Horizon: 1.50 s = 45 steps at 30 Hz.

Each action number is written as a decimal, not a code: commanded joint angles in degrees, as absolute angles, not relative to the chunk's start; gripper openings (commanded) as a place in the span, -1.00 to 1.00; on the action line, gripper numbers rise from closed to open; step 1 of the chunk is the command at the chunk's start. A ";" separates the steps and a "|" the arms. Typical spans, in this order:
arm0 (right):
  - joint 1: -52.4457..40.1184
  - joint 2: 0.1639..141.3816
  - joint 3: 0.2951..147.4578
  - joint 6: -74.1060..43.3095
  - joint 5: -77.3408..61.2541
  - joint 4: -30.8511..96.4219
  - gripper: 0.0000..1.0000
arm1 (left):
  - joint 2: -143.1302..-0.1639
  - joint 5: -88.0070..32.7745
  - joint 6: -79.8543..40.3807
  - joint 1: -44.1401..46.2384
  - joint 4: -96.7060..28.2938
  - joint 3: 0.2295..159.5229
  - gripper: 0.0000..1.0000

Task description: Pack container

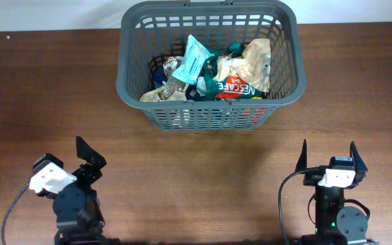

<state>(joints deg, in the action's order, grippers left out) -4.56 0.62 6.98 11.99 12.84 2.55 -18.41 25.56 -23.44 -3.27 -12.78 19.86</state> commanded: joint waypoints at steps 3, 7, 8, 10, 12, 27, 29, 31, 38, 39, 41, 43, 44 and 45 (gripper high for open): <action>-4.84 0.25 3.70 11.77 13.74 -2.31 0.98 | -18.24 26.22 -23.77 -3.05 -12.67 19.64 0.99; -4.75 0.25 2.24 11.77 13.54 -4.86 0.98 | -18.24 26.22 -23.77 -3.05 -12.67 19.64 0.99; -4.75 0.25 2.24 11.77 13.56 -4.97 0.98 | -18.24 26.22 -23.77 -3.05 -12.67 19.64 0.99; -4.75 0.25 2.24 11.77 13.56 -4.99 0.98 | -18.24 26.22 -23.77 -3.05 -12.67 19.64 0.99; -4.73 0.25 2.24 11.77 13.56 -4.99 0.98 | -18.24 26.22 -23.77 -3.05 -12.67 19.64 0.99; -0.78 0.25 1.17 11.77 13.58 -4.51 0.98 | -18.24 26.22 -23.77 -3.05 -12.67 19.64 0.98; -0.78 0.25 0.89 11.77 13.56 -2.52 0.98 | -18.24 26.22 -23.77 -3.05 -12.67 19.64 0.98; -0.78 0.25 0.89 11.77 13.58 1.74 0.98 | -18.24 26.22 -23.77 -3.05 -12.67 19.64 0.99; -0.78 0.69 0.91 11.79 13.58 4.54 0.98 | -18.24 26.22 -23.77 -3.05 -12.71 19.64 0.99; -0.78 0.69 0.91 11.77 13.58 4.56 0.97 | -18.24 26.22 -23.77 -3.05 -12.71 19.64 0.98; -0.78 0.69 0.91 11.79 13.58 4.54 0.98 | -18.24 26.22 -23.77 -3.05 -12.73 19.64 0.99; -0.78 0.69 0.91 11.79 13.58 4.56 0.98 | -18.24 26.22 -23.77 -3.05 -12.73 19.64 0.98; -0.78 0.69 0.91 11.77 13.58 4.56 0.97 | -18.24 26.22 -23.77 -3.05 -12.73 19.64 0.99; -0.78 0.69 0.91 11.79 13.58 4.54 0.98 | -18.24 26.22 -23.77 -3.05 -12.82 19.64 0.99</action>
<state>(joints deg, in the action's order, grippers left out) -0.89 0.80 1.26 12.03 12.84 4.34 -18.41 25.58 -23.44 -3.27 -12.80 19.86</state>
